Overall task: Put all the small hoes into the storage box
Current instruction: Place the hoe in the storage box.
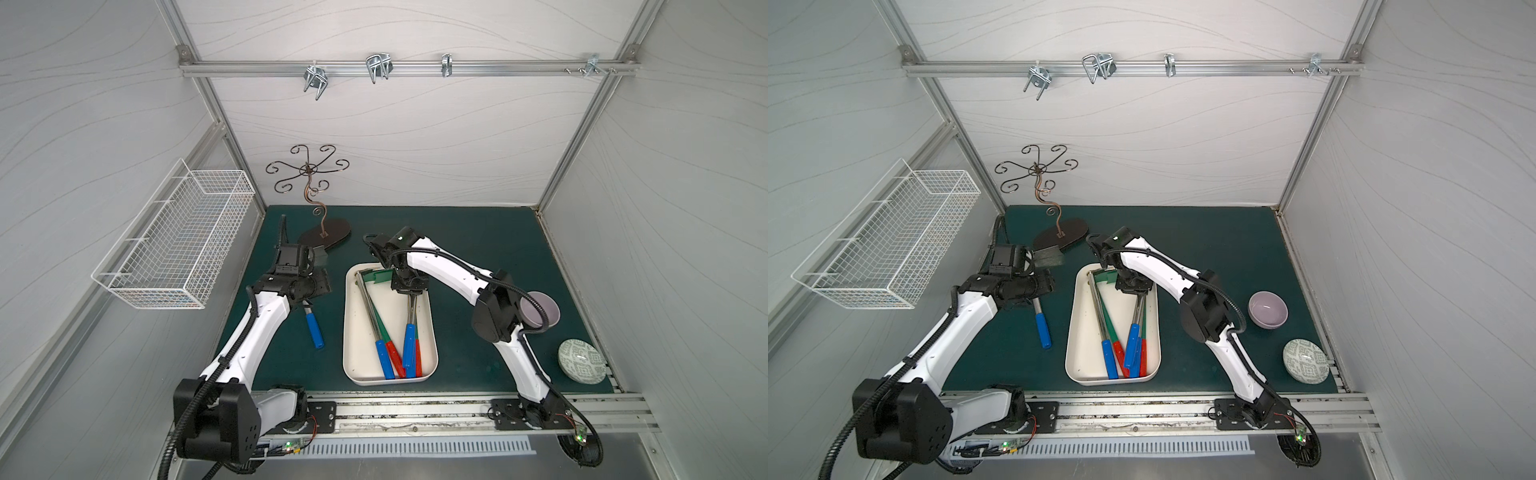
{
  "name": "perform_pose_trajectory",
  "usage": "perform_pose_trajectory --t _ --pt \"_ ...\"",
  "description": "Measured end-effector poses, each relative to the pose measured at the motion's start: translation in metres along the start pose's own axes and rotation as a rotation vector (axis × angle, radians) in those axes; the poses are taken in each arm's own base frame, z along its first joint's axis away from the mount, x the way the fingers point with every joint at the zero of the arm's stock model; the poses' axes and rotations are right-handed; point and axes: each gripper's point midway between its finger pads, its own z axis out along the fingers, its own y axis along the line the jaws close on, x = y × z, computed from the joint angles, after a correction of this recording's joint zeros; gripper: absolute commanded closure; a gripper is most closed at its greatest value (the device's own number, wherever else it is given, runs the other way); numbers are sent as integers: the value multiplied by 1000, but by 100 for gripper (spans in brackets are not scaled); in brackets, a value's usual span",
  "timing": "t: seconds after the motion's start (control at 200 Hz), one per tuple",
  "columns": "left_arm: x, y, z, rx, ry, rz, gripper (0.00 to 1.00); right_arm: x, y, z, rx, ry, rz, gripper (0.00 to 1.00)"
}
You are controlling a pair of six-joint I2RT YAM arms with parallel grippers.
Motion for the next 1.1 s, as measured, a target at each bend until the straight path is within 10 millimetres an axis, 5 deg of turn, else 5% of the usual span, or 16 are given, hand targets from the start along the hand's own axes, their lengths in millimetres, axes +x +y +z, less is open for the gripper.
perform_pose_trajectory --t 0.455,0.775,1.101 --pt "0 0 0 0 0 0 32 0 0 5 17 -4 -4 100" --pt "0 0 0 0 0 0 32 -2 -6 -32 -42 -76 17 100" --pt "0 0 0 0 0 0 32 7 2 -23 -30 -56 -4 100"
